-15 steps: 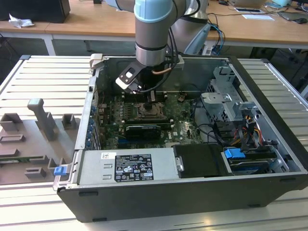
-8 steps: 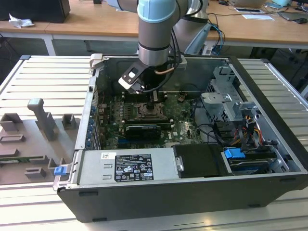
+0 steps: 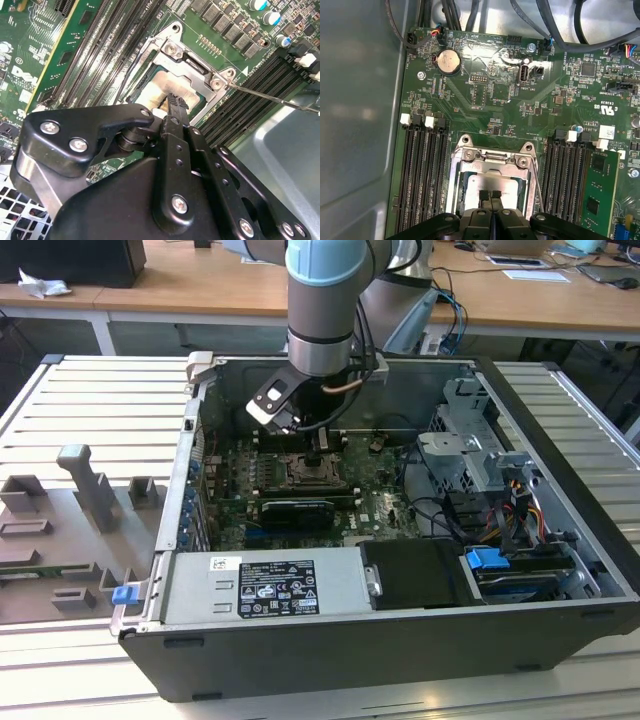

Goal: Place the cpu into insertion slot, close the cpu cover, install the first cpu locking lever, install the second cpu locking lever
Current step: 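Install the first cpu locking lever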

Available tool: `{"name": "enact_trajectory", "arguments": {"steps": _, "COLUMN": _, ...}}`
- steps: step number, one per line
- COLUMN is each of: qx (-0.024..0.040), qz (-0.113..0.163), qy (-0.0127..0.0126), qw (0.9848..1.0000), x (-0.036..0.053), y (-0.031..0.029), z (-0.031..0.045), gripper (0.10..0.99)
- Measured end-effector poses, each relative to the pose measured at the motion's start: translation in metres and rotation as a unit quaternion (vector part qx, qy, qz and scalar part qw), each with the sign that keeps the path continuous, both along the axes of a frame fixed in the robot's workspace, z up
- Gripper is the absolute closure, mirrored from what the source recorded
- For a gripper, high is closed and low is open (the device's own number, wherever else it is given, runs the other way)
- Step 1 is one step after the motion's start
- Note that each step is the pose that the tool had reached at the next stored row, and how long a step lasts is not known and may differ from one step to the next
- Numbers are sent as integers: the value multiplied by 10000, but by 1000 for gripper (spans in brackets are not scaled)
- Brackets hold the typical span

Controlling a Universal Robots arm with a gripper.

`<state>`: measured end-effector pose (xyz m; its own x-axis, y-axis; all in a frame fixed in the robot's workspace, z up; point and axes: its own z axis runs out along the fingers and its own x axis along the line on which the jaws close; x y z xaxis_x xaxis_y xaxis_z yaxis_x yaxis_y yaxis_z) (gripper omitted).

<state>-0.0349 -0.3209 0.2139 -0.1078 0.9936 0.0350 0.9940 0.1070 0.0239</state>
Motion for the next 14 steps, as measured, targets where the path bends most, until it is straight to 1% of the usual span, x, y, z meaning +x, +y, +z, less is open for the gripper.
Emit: {"name": "enact_trajectory", "arguments": {"steps": 14, "qx": 0, "qz": 0, "qy": 0, "qw": 10000, "x": 0, "y": 0, "z": 29, "gripper": 980}}
